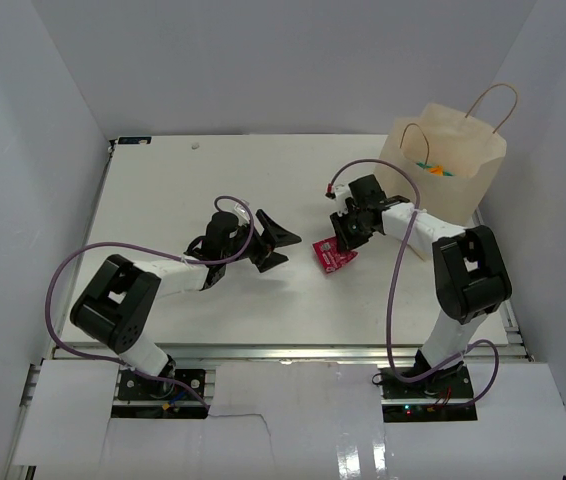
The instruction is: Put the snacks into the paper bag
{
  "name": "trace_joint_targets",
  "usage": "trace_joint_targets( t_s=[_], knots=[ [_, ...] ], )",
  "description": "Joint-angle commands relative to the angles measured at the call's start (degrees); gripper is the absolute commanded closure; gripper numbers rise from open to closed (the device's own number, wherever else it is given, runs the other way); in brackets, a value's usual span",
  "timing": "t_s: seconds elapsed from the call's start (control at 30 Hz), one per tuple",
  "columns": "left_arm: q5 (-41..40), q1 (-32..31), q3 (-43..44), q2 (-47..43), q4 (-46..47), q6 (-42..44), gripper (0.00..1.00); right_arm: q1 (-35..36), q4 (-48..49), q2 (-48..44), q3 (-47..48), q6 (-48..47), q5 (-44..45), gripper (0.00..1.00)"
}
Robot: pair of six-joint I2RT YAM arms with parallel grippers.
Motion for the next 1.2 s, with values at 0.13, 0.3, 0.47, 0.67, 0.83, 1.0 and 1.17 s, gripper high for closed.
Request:
trace_joint_targets(
  t_s=[0.13,0.3,0.47,0.67,0.83,1.0,1.17],
  knots=[
    [-0.38,0.02,1.47,-2.67,0.44,1.58,0.07,-0.37,0.15,-3.87,0.12,-5.45,-7.29,0.92],
    [-0.73,0.02,0.85,-3.37,0.44,1.93,0.07,-0.46,0.32,-7.2,1.52,-8.35,-10.89,0.92],
    [-0.99,0.99,0.94,-4.6,0.44,3.16,0.07,-0.55,0.32,-11.25,3.45,-12.91,-15.82,0.92],
    [-3.01,4.32,0.15,-10.56,0.53,5.88,0.07,-0.63,0.94,-18.28,8.54,-15.73,-21.18,0.92],
    [-3.28,6.7,0.32,-14.36,0.44,8.08,0.07,-0.55,0.59,-21.62,19.34,-16.26,-22.33,0.92],
    [-1.26,6.88,2.16,-14.19,0.44,10.46,0.07,-0.9,1.29,-20.49,36.02,-16.35,-16.9,0.92],
    [0.32,6.88,2.52,-14.19,0.44,11.07,0.07,-5.19,4.19,-18.46,45.64,-16.18,-8.19,0.92]
  ],
)
